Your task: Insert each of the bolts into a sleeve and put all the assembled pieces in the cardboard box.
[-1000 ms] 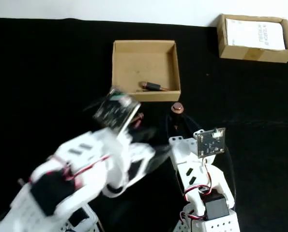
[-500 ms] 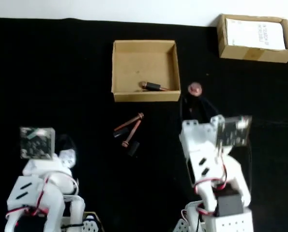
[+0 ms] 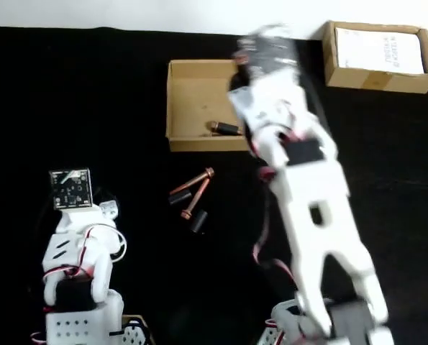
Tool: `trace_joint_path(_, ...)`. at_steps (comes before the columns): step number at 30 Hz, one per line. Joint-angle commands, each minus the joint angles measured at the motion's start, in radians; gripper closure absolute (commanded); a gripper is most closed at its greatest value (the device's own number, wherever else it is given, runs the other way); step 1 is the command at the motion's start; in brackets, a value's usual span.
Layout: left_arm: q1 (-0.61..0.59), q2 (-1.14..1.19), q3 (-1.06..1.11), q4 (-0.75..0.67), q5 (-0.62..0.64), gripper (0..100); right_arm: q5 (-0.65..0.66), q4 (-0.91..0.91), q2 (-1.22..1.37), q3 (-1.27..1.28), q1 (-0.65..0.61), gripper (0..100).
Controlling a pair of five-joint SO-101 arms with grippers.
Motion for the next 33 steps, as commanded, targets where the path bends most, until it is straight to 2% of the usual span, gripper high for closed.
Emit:
trace_joint_path(1,-0.013,-0.005,0.054,-0.095,0.008,99,0.239,-0.019,0.188,-0.151,-0.039,99.2)
trace_joint_path(5,-0.015,-0.004,0.054,-0.081,0.009,99,0.502,-0.021,0.372,-0.252,-0.054,99.2)
trace_joint_path(10,-0.013,-0.004,0.054,0.052,0.009,99,0.752,-0.022,0.567,-0.383,-0.058,99.2)
trace_joint_path(14,-0.012,-0.007,0.054,0.058,0.009,99,0.890,-0.022,0.716,-0.498,-0.050,99.2)
trace_joint_path(17,-0.012,-0.008,0.054,0.058,0.009,99,0.942,-0.022,0.803,-0.558,-0.042,99.2)
trace_joint_path(21,-0.008,-0.010,0.054,0.058,0.009,99,0.941,-0.016,0.860,-0.576,-0.042,96.7)
trace_joint_path(26,-0.007,-0.010,0.054,0.058,0.009,99,0.738,0.077,0.816,-0.590,-0.053,81.0)
trace_joint_path(33,-0.007,-0.005,0.054,0.058,0.009,99,0.548,0.473,0.558,-0.599,-0.061,86.2)
